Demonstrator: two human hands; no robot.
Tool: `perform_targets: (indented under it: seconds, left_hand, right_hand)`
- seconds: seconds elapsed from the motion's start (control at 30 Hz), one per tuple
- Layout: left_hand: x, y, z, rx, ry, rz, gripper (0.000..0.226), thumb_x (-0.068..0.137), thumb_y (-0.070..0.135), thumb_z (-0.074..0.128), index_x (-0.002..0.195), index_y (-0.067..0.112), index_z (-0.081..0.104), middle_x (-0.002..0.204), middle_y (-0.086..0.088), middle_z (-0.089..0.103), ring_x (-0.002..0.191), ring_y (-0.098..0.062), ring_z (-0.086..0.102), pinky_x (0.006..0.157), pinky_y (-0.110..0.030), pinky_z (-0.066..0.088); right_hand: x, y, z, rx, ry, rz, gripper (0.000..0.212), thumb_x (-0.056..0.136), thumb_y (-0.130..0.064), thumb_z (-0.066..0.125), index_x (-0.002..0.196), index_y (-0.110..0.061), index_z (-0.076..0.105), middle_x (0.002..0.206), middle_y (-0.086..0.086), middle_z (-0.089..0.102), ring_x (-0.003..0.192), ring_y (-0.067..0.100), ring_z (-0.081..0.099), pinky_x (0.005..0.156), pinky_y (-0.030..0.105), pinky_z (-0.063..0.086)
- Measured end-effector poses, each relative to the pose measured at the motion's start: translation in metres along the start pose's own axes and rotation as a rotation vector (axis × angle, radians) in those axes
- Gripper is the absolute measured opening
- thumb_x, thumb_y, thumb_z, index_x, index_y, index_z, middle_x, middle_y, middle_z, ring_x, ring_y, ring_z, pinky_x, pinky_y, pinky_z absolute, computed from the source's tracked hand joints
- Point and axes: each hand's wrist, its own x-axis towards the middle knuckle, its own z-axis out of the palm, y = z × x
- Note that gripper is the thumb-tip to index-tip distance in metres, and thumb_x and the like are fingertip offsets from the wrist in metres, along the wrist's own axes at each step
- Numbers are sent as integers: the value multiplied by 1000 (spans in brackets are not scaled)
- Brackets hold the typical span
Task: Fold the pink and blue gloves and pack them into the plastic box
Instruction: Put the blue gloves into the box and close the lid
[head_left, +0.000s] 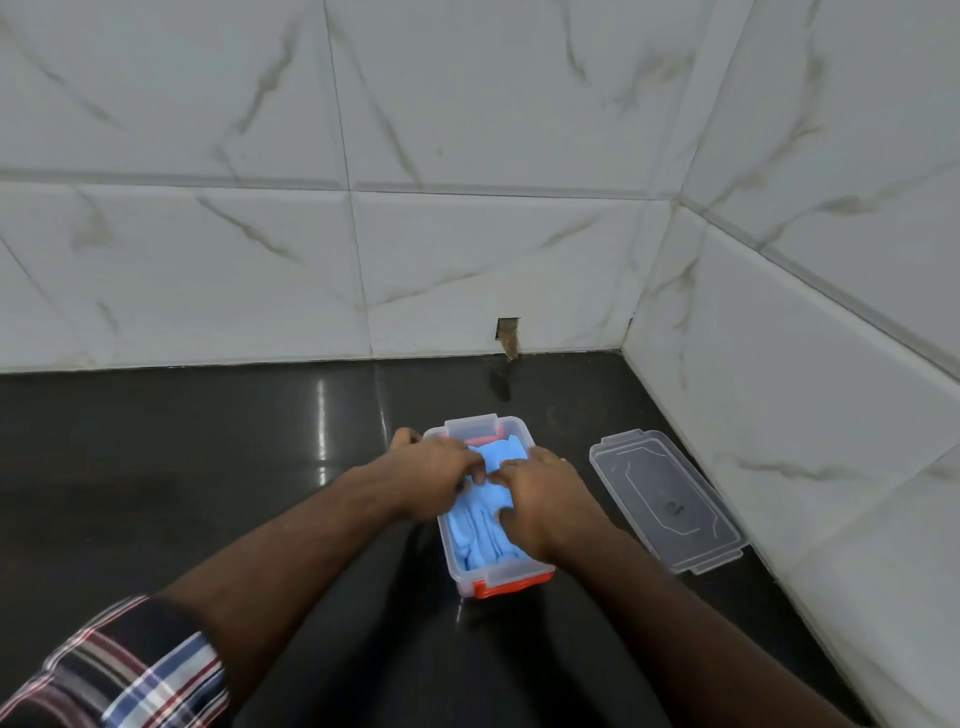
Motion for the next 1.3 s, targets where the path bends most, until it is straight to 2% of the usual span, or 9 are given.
perform_targets:
  seconds: [0.1,0.2,0.4,0.57,0.87,0.97,1.1,1.27,1.3]
  left_hand:
    - [-11,-17,-4,65,61,31,45,86,14,52,125,37,55,129,12,54,125,-10,50,103,-42,28]
    - [-18,-27,-1,111,93,58,41,86,14,51,119,36,58,127,15,56,127,-8,49,97,-41,29]
    - [-46,-53,17,157,127,-12,39,91,29,47,124,45,60,127,20,60,120,-9,50,85,-39,32]
    - [-75,-69,26,69,105,-125,40,92,35,45,128,46,60,129,20,63,119,-10,55,83,-37,30]
    - [-104,-77,29,-57,202,-239,42,93,58,49,129,41,61,133,19,61,126,-10,52,96,-38,35]
    - [-91,-54,25,-145,400,-194,36,98,49,46,126,35,63,126,12,65,119,-14,57,95,-38,44]
    - [-52,4,26,-253,455,-42,34,96,29,48,126,24,64,122,-3,67,113,-27,61,92,-43,48]
    - [5,86,35,-404,346,94,43,97,22,51,140,22,51,139,-3,56,124,-23,56,104,-42,47]
    - [14,99,37,-392,294,112,46,98,21,51,143,21,47,143,-4,52,128,-23,53,108,-41,44]
  right_hand:
    - [-11,-34,10,257,58,113,50,87,-59,50,122,-27,64,115,-3,67,108,19,58,94,36,43]
    - [-16,-61,18,98,-23,125,64,78,-75,45,115,-26,62,106,-3,65,102,19,58,90,39,44]
    - [-2,-63,7,-73,-184,10,42,93,-40,50,133,-25,55,132,2,58,125,26,47,110,45,31]
    - [17,-66,3,-107,-115,-124,34,92,-29,51,122,-25,65,118,2,67,116,24,52,105,35,32]
    - [32,-93,8,114,-125,-176,42,93,-40,53,131,-24,61,132,-4,62,126,18,50,106,33,36]
    - [24,-82,3,326,102,-94,34,96,-29,52,124,-17,66,128,-1,67,121,18,58,101,32,44]
    - [1,-28,0,330,241,174,38,93,-16,54,131,-11,61,134,7,62,124,21,55,106,27,34]
    - [-20,37,5,273,248,655,28,97,-16,49,119,-3,61,123,15,63,116,32,59,99,39,45]
    - [-30,48,8,236,207,637,27,96,-17,51,118,-4,61,121,13,63,112,30,60,96,39,47]
